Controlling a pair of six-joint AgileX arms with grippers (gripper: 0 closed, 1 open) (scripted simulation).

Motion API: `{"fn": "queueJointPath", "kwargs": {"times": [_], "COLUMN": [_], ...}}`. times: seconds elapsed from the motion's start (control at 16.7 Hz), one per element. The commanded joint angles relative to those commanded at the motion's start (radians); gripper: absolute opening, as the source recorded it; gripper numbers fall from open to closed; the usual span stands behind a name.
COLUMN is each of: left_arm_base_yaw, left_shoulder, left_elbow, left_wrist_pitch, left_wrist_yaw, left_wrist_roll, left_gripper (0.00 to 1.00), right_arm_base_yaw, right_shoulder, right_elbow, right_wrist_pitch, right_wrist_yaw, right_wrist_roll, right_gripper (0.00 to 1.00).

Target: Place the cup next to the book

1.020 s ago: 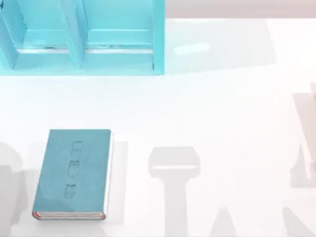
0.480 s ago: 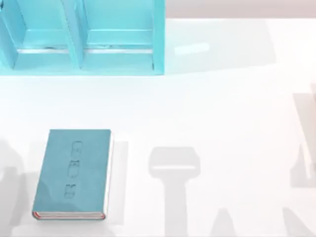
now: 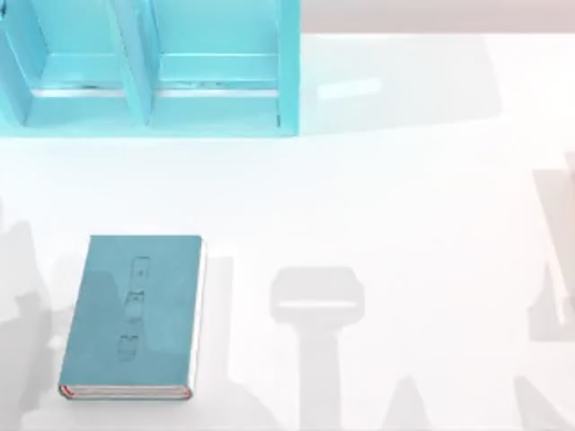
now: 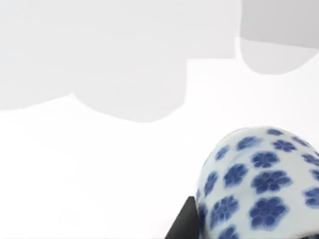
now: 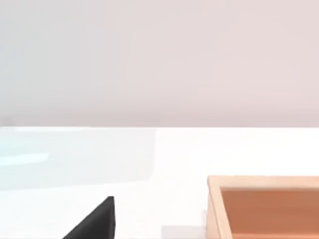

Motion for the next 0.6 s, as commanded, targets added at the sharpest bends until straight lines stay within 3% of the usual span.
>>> {"fn": "queueJointPath", "kwargs": {"times": [0.24,0.6], "left_arm_base_yaw": [-0.088,-0.232], "left_shoulder": [0.013,0.02], "left_elbow": [0.036,0.086], "left_wrist_pitch": [-0.067,-0.164], "left_wrist_yaw": [0.003,0.011], "left_wrist_roll": [-0.378,-1.064], "left_gripper": [0.0,0.0], "right_arm_base_yaw": [0.0,0.0], "right_shoulder": [0.0,0.0], "right_elbow": [0.0,0.0], "right_wrist_pitch": [0.0,0.0], "right_wrist_yaw": [0.0,0.0], "right_wrist_roll": [0.0,0.0], "right_gripper": [1.0,1.0]}}
